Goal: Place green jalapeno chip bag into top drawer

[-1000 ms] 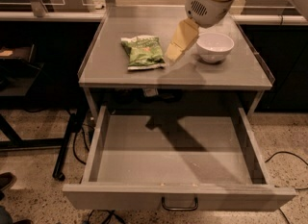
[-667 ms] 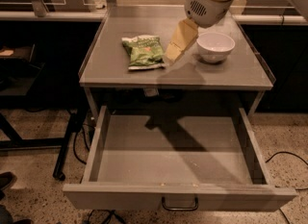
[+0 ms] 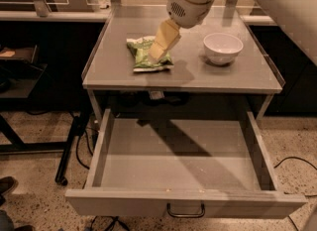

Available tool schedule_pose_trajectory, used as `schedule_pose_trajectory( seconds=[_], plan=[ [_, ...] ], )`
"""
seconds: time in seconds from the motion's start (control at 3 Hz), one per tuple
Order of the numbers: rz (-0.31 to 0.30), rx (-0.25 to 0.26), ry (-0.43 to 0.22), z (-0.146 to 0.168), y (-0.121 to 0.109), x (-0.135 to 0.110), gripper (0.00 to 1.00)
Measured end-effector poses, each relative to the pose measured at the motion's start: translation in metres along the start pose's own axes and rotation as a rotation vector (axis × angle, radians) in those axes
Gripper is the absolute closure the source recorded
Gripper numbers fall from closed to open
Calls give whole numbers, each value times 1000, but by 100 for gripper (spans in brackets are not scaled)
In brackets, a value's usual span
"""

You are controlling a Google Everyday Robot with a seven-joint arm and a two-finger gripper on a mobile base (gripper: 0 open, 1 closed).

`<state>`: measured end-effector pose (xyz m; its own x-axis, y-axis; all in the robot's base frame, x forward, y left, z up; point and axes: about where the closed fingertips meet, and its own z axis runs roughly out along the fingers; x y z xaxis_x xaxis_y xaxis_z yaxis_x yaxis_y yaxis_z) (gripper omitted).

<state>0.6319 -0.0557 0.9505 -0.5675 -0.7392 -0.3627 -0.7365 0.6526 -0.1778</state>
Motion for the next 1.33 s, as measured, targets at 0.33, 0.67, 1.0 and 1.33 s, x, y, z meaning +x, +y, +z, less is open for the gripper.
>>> schedule_pose_trajectory(
  seconds=[0.33,0.67,1.0,1.33],
  plan=[
    [4,22,26,28,-6,-27,0],
    [-3,37,61,53,-12,-43,0],
    [-3,34,84,76,-19,-58,0],
    [22,17,99,95,-31,-67,0]
  ],
)
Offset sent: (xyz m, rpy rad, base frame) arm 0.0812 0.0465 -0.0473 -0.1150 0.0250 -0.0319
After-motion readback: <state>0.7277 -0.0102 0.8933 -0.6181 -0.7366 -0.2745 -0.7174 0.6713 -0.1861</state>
